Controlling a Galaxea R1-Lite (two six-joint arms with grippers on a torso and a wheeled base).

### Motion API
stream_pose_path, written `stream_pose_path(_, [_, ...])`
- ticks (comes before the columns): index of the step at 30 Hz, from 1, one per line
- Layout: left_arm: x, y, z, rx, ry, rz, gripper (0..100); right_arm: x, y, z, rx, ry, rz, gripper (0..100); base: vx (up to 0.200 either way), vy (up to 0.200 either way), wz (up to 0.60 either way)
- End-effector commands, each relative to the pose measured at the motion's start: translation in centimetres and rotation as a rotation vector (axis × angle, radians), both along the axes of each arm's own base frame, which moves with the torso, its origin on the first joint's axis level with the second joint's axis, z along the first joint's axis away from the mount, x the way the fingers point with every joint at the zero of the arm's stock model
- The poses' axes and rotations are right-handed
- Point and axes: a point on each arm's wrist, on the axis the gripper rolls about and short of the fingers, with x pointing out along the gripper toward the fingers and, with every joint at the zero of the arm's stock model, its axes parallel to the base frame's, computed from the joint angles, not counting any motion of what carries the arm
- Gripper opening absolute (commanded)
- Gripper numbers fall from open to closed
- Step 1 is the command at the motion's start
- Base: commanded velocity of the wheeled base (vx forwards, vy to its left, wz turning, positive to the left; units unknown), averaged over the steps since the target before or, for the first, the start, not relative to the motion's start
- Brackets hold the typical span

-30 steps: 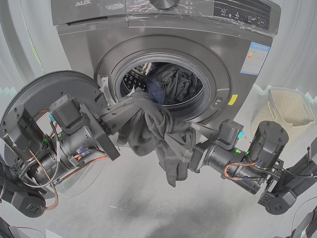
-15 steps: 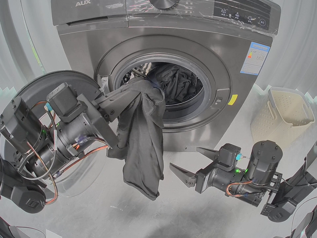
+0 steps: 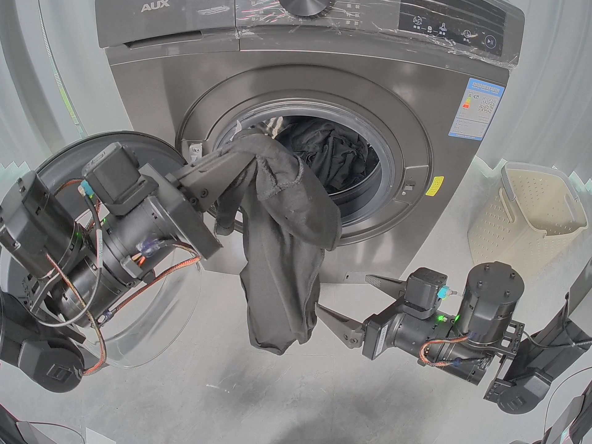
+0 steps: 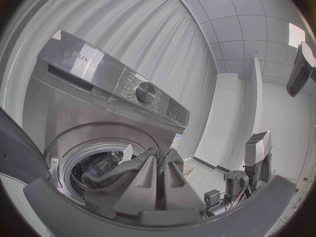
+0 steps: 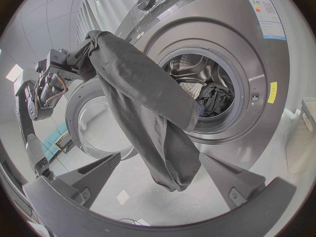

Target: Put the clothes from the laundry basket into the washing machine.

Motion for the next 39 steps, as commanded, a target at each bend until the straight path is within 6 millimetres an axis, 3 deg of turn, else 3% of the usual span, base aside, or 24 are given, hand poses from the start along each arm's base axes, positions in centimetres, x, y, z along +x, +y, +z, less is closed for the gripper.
stream_pose_path(1, [-0.1, 0.0, 0.1, -0.003, -0.005, -0.002, 0, 0.5, 0.1, 0.1, 0.007, -0.007, -0.014, 100, 0.000, 0.000, 0.00])
stream_pose_path(14, [-0.3, 0.0, 0.3, -0.010, -0.019, -0.008, 0, 5.8, -0.6, 0.9, 0.036, -0.081, -0.140, 100, 0.000, 0.000, 0.00])
stream_pose_path(29, [-0.3, 0.1, 0.4, -0.011, -0.022, -0.005, 0, 7.6, 0.8, -1.2, 0.002, -0.063, -0.135, 100, 0.000, 0.000, 0.00])
stream_pose_path(34, [-0.3, 0.1, 0.4, -0.012, -0.025, -0.007, 0, 9.4, 1.4, -2.3, -0.008, -0.062, -0.151, 100, 0.000, 0.000, 0.00])
stream_pose_path(39, [-0.4, 0.1, 0.4, -0.014, -0.030, -0.011, 0, 11.0, 2.5, -2.2, 0.021, -0.094, -0.155, 100, 0.000, 0.000, 0.00])
